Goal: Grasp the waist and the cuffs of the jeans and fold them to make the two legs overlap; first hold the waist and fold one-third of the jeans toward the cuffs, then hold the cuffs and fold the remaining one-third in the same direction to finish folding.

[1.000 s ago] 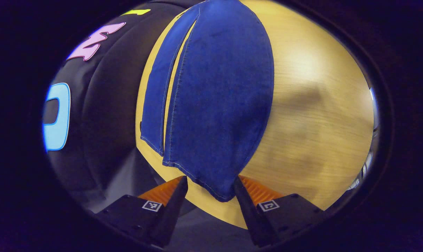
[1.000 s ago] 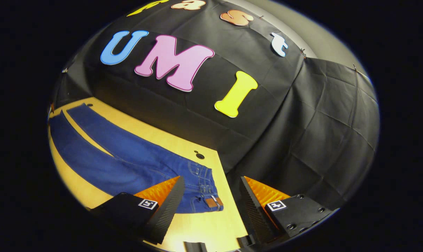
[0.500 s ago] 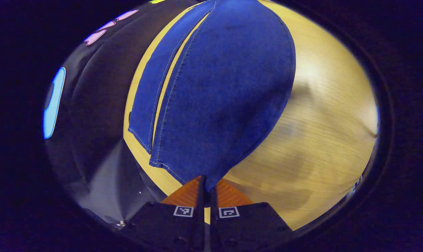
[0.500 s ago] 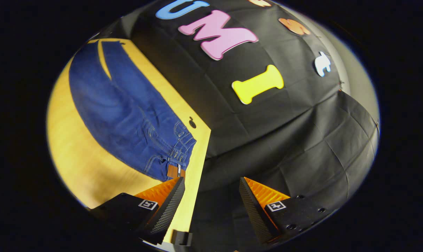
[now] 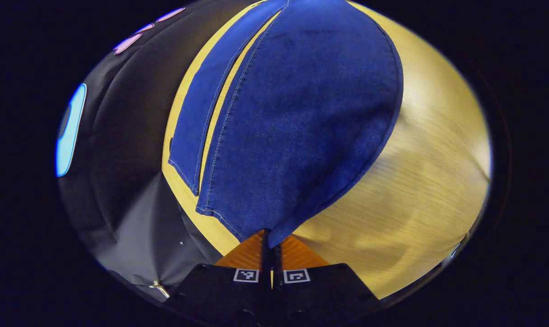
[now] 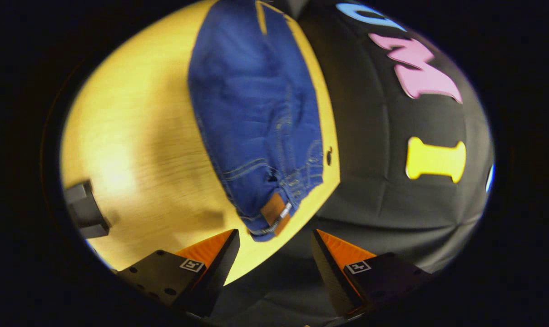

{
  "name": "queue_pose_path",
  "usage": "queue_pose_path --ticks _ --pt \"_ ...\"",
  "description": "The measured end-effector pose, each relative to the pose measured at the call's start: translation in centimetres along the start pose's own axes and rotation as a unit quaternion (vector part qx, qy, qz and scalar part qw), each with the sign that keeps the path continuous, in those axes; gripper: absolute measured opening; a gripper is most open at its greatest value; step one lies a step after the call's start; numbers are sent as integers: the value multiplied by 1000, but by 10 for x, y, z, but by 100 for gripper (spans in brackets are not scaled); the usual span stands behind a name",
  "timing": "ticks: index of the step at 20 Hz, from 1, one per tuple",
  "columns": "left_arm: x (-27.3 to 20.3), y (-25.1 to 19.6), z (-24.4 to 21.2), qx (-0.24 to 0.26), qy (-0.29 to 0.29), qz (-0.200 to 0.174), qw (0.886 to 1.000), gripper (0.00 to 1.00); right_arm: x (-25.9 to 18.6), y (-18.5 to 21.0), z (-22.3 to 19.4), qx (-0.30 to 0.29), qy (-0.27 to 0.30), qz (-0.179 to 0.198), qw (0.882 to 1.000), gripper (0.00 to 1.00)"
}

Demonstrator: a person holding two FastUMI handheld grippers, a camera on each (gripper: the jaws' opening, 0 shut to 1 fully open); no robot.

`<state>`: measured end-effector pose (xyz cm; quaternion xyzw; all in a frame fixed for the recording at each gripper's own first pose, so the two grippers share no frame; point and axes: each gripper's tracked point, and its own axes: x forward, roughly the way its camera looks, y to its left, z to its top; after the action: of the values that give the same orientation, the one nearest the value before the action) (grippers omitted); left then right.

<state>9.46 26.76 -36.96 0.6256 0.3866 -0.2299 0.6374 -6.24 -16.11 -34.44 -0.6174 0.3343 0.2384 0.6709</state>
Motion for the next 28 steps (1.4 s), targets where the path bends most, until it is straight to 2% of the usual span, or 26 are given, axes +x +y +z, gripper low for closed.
queue_pose_path --ticks 2,3,4,5,7,9,11,12,13,14,15,16,18,20,21,24,26,28 --pt "0 0 0 -1 4 4 1000 5 19 18 -11 -16 28 22 999 96" --pt "0 0 0 -2 7 7 1000 5 29 10 -12 -31 35 4 999 96" --pt "0 1 0 -6 11 9 1000 5 35 3 -11 -39 36 -7 999 88" --pt "0 1 1 -12 13 12 1000 5 38 0 -9 -42 35 -12 998 88" --pt "2 2 2 -25 17 18 999 6 45 -3 -4 -53 26 -15 998 88" --pt "1 1 3 -33 21 25 999 5 53 3 0 -60 27 1 998 85" --pt "2 2 4 -35 26 30 999 5 58 12 0 -62 35 18 997 65" --pt "2 2 3 -35 30 31 998 6 57 12 4 -68 34 18 997 40" --pt "1 1 4 -36 33 31 998 6 61 12 1 -67 35 19 997 27" --pt "-1 0 4 -39 34 29 998 5 59 11 -1 -62 34 19 997 18" --pt "-2 -4 4 -42 35 24 998 5 59 14 -1 -48 31 27 998 19" --pt "-6 -9 3 -45 39 19 998 5 57 15 -2 -34 30 37 998 14" --pt "-9 -14 3 -57 43 11 997 6 52 16 -3 -32 26 49 998 14" --pt "-7 -17 4 -70 39 -16 997 6 49 12 -2 -28 28 63 997 14" --pt "-10 -19 6 -79 33 -34 996 6 48 4 1 -5 29 67 997 14" --pt "-24 -10 14 -95 5 -75 993 6 38 -43 7 90 28 49 994 14" --pt "-36 -2 22 -106 -14 -110 988 6 25 -85 19 131 19 35 991 14" --pt "-42 6 29 -106 -27 -140 984 6 16 -112 32 165 16 43 985 13"
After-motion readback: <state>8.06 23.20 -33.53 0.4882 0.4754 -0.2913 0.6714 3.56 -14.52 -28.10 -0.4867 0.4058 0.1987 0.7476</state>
